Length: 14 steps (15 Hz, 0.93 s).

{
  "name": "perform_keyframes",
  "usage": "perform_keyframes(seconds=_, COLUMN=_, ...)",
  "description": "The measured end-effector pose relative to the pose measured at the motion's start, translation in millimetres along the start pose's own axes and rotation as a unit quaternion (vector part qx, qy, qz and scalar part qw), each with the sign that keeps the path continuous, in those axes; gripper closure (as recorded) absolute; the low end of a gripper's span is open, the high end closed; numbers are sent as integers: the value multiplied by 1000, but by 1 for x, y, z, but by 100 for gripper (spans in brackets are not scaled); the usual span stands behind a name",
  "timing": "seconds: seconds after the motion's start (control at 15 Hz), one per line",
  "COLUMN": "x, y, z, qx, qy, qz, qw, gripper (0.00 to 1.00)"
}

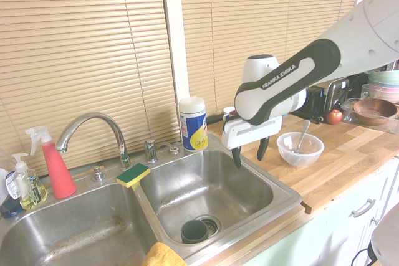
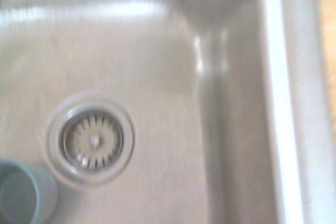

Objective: Put the spoon into the sink

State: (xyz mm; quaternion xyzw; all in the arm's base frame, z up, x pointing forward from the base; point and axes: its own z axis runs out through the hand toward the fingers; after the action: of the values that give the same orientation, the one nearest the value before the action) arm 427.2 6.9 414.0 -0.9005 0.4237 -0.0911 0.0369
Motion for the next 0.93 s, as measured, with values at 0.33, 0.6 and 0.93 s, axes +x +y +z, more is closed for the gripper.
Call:
perform_keyframes(seconds=0.33, x=29, y=58, z=-57, qx=69, qy=75, qz=95, qw=990, gripper=0)
perform_keyframes(seconds=0.6, x=56, y=101, z=-45, qx=69, qy=97, qz=190, qw=975, gripper=0)
perform_keyframes(seconds=0.93, x=82, y=126, z=-17, qx=56, qy=119, qz=260, qw=957, gripper=0)
